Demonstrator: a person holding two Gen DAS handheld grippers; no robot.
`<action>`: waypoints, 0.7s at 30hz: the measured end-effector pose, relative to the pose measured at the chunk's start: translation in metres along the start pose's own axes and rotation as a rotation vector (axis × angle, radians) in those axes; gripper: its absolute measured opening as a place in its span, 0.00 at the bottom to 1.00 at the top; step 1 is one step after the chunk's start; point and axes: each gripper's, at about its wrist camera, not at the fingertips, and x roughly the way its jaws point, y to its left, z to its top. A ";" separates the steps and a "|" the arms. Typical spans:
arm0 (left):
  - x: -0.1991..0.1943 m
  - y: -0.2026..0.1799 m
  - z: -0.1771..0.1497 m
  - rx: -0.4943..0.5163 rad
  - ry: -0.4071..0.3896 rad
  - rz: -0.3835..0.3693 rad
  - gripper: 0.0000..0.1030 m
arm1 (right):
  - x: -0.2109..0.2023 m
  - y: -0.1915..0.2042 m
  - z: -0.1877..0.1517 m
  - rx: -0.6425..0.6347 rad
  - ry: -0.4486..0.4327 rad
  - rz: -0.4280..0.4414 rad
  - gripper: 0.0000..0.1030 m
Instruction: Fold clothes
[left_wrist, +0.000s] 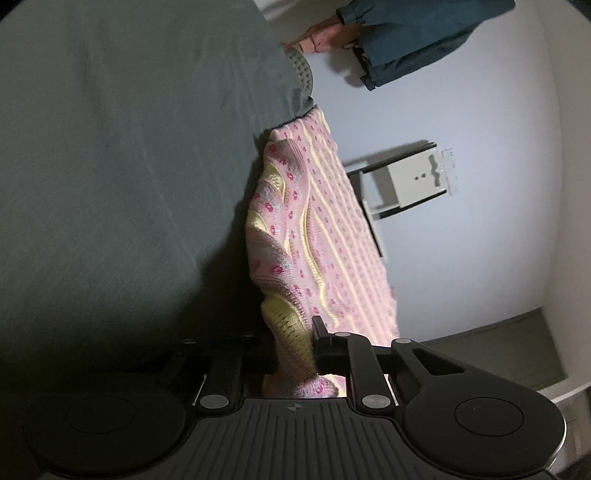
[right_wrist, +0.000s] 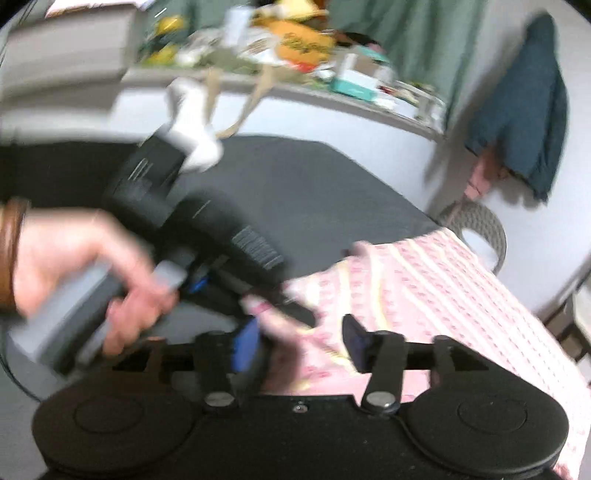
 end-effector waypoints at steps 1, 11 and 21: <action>-0.002 -0.005 0.000 0.033 -0.004 0.022 0.15 | -0.007 -0.015 0.010 0.065 -0.005 0.010 0.56; -0.013 -0.045 -0.002 0.336 -0.029 0.156 0.16 | 0.131 -0.119 0.152 0.523 0.190 -0.057 0.62; -0.024 -0.055 0.001 0.421 -0.033 0.171 0.16 | 0.316 -0.135 0.151 0.334 0.510 -0.341 0.42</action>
